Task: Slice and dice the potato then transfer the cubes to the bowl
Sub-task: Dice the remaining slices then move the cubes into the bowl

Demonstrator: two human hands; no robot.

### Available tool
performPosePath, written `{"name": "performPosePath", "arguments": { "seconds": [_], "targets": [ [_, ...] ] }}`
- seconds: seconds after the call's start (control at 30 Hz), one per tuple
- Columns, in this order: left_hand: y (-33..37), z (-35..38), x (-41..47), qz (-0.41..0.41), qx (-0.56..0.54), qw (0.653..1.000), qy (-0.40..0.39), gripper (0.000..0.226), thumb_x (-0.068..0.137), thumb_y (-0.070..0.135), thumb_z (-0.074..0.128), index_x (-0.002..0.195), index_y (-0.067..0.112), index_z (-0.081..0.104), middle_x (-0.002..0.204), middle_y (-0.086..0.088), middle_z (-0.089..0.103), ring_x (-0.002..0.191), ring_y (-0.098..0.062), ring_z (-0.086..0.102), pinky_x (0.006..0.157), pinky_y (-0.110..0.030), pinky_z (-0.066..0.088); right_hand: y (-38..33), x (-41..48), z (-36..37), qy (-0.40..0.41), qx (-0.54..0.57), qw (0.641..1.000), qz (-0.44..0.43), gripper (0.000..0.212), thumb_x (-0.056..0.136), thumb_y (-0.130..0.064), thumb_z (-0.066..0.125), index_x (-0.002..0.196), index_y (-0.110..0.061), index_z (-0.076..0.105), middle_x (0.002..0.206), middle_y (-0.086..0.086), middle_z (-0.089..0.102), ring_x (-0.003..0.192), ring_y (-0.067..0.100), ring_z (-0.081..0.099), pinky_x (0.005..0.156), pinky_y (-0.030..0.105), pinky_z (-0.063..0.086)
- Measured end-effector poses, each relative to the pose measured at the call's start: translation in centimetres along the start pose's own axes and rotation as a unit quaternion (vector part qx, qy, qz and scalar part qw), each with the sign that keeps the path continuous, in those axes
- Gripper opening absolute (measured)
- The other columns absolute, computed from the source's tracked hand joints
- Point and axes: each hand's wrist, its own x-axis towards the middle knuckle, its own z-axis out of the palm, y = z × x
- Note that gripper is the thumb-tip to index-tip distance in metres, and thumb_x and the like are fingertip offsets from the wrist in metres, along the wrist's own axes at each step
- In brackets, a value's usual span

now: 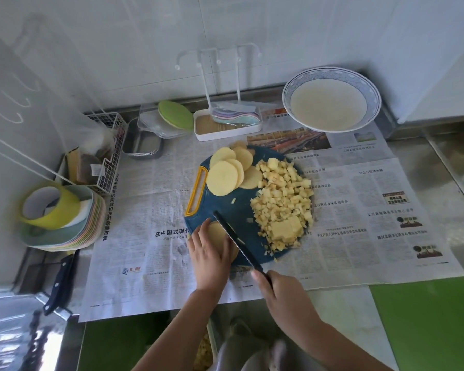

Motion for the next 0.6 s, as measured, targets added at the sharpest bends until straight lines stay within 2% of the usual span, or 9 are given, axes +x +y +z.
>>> {"name": "performPosePath", "arguments": {
  "seconds": [0.2, 0.33, 0.47, 0.6],
  "targets": [
    [-0.25, 0.16, 0.09, 0.012, 0.002, 1.0, 0.007, 0.066, 0.086, 0.054, 0.042, 0.133, 0.009, 0.044, 0.124, -0.008, 0.048, 0.114, -0.02, 0.04, 0.097, -0.031, 0.032, -0.97, -0.18, -0.49, -0.015, 0.018, 1.0, 0.0, 0.042, 0.087, -0.06, 0.016, 0.066, -0.03, 0.036, 0.054, -0.007, 0.04, 0.049, 0.009, 0.046, 0.052, 0.018, 0.036],
    [-0.71, 0.36, 0.11, 0.025, 0.013, 1.0, 0.009, 0.065, 0.088, 0.05, 0.045, 0.135, 0.004, 0.042, 0.125, -0.011, 0.048, 0.115, -0.022, 0.04, 0.099, -0.036, 0.033, -0.92, -0.14, -0.31, -0.02, 0.024, 1.0, 0.001, 0.045, 0.086, -0.063, 0.013, 0.066, -0.031, 0.037, 0.053, -0.007, 0.041, 0.049, 0.009, 0.047, 0.053, 0.018, 0.037],
    [-0.85, 0.53, 0.08, 0.036, 0.025, 0.999, 0.019, 0.061, 0.089, 0.042, 0.047, 0.133, 0.001, 0.042, 0.121, -0.015, 0.049, 0.111, -0.025, 0.042, 0.097, -0.041, 0.037, -0.68, -0.04, 0.02, -0.024, 0.027, 0.999, 0.009, 0.054, 0.077, -0.071, 0.002, 0.067, -0.032, 0.038, 0.056, -0.007, 0.045, 0.053, 0.009, 0.049, 0.058, 0.018, 0.039],
    [-0.68, 0.57, 0.12, 0.036, 0.029, 0.999, 0.019, 0.06, 0.089, 0.043, 0.046, 0.131, 0.0, 0.043, 0.12, -0.014, 0.049, 0.109, -0.023, 0.041, 0.095, -0.04, 0.038, -0.93, 0.16, -0.24, -0.046, 0.025, 0.998, 0.028, 0.05, 0.083, -0.065, 0.008, 0.067, -0.031, 0.04, 0.059, -0.008, 0.046, 0.055, 0.009, 0.049, 0.059, 0.017, 0.038]
  ]
}}
